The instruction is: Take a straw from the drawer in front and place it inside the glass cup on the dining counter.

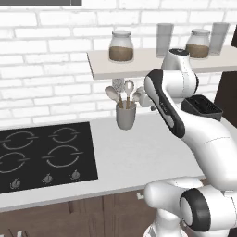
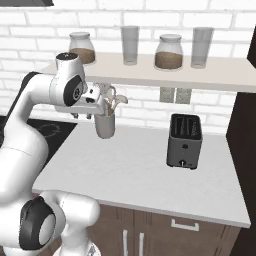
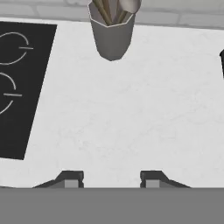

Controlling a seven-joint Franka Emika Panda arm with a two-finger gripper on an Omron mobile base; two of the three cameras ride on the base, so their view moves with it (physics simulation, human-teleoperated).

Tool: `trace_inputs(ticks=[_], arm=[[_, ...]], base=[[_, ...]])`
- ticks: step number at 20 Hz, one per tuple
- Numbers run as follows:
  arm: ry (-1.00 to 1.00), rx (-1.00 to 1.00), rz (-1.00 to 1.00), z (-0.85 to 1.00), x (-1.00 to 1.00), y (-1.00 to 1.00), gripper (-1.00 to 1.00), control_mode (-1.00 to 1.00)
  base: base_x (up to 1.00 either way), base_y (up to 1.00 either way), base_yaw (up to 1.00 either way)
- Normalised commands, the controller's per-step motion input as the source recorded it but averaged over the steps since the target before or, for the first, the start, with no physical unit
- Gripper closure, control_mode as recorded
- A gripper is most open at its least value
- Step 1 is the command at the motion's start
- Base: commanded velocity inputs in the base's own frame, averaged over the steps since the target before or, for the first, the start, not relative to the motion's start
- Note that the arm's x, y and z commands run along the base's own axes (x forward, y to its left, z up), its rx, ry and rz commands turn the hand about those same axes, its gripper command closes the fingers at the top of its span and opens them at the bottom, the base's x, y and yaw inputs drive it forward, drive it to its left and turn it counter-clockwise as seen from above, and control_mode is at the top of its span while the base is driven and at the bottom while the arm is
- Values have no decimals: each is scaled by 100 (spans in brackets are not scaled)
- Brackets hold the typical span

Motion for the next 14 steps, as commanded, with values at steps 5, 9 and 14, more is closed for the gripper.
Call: trace_inputs(ticks=[5, 9, 14], arm=[[0, 0, 0, -12, -37, 0, -100, -100], [0, 0, 0, -45, -66, 0, -100, -100], [0, 0, 0, -59, -48, 0, -100, -100]], base=[[0, 0, 0], [0, 0, 0], [0, 0, 0]])
